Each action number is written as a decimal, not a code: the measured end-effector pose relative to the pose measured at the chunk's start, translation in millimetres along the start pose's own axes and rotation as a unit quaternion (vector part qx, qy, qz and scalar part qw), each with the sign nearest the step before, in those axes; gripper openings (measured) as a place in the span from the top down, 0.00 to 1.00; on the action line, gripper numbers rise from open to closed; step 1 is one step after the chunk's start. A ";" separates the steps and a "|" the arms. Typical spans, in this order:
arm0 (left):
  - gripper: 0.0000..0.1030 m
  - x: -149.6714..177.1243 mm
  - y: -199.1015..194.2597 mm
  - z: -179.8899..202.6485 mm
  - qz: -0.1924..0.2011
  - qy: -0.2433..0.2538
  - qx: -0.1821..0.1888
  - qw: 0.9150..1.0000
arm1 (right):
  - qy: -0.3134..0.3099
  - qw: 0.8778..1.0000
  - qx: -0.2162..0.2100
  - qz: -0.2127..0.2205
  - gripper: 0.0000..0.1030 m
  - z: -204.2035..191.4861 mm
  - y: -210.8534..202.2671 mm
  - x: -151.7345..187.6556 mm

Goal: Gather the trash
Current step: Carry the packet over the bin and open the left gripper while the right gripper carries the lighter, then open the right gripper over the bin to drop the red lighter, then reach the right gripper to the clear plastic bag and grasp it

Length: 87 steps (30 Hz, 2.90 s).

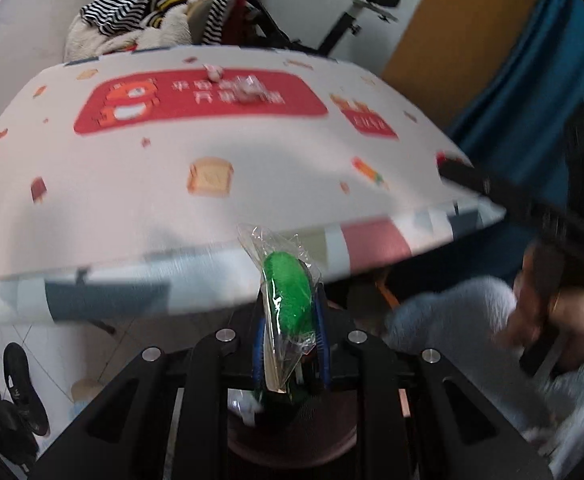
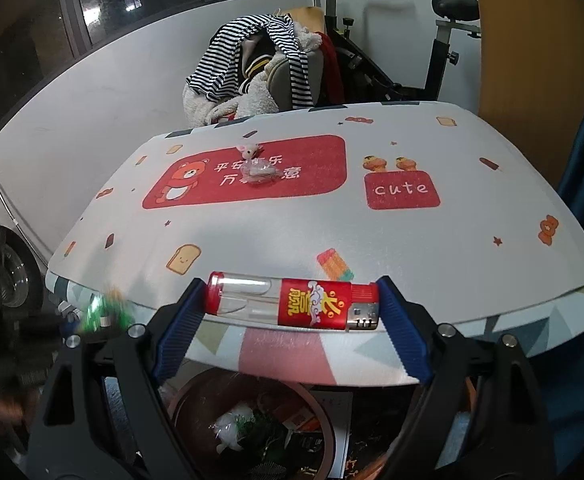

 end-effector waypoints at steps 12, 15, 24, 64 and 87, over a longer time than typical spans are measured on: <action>0.71 44.5 18.7 2.3 -0.043 0.003 -0.008 0.999 | -0.009 1.000 0.001 0.000 0.18 -5.6 -19.3 11.5; 0.51 45.8 17.0 3.6 -0.041 0.001 -0.004 0.999 | -0.008 1.000 0.002 -0.002 0.18 -4.4 -21.7 14.7; 0.28 26.1 -13.8 -9.9 0.021 -0.010 -0.060 0.998 | -0.010 1.000 0.002 -0.009 0.18 -8.9 -25.5 28.3; 0.12 29.7 -94.4 -102.2 0.117 -0.138 -0.192 0.965 | -0.149 0.969 -0.053 -0.191 0.18 -87.1 19.3 176.2; 0.12 28.8 -87.5 -107.6 0.115 -0.136 -0.189 0.966 | -0.092 0.983 -0.040 -0.156 0.06 -67.0 16.5 149.3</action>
Point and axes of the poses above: each gripper's, at about its wrist camera, not at the fingertips, and y roughly the way its jaws point, z to its right, x to its underside, the point moved 10 cm from there along y, roughly the way its jaws point, and after that the axes turned 6 degrees about z, right-handed, at the moved point
